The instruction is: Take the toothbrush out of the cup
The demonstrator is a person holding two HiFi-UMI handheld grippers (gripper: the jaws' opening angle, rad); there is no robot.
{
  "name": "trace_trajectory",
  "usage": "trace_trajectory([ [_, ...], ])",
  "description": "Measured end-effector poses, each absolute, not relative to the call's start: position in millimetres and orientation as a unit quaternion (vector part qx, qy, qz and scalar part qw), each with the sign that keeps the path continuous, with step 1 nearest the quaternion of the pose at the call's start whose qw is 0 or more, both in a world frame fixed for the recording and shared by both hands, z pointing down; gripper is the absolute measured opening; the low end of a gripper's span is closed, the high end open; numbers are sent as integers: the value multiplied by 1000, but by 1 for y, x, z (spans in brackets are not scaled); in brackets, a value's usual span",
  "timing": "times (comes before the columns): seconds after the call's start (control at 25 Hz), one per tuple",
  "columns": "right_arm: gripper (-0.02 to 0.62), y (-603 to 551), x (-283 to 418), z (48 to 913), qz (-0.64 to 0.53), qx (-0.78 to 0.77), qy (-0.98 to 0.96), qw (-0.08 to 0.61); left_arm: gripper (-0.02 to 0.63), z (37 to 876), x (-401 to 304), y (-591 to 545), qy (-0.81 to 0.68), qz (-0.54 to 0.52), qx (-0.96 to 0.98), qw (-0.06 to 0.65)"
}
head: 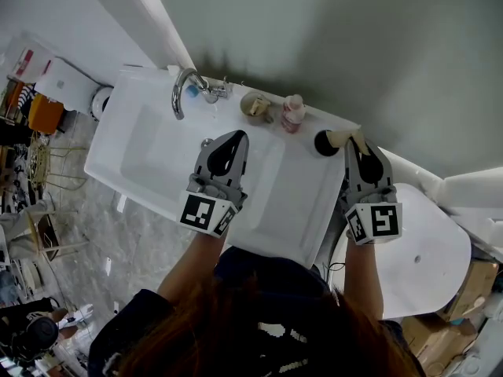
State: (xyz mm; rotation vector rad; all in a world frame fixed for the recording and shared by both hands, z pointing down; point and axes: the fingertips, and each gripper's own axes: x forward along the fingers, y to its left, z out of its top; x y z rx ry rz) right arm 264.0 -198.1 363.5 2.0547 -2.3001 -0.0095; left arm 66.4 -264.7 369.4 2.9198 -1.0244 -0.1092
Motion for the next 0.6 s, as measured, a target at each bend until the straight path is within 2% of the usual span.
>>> trace_trajectory([
  [0.6, 66, -132, 267, 344, -3, 659, -752, 20, 26, 351, 65, -226, -345, -42, 938, 3],
])
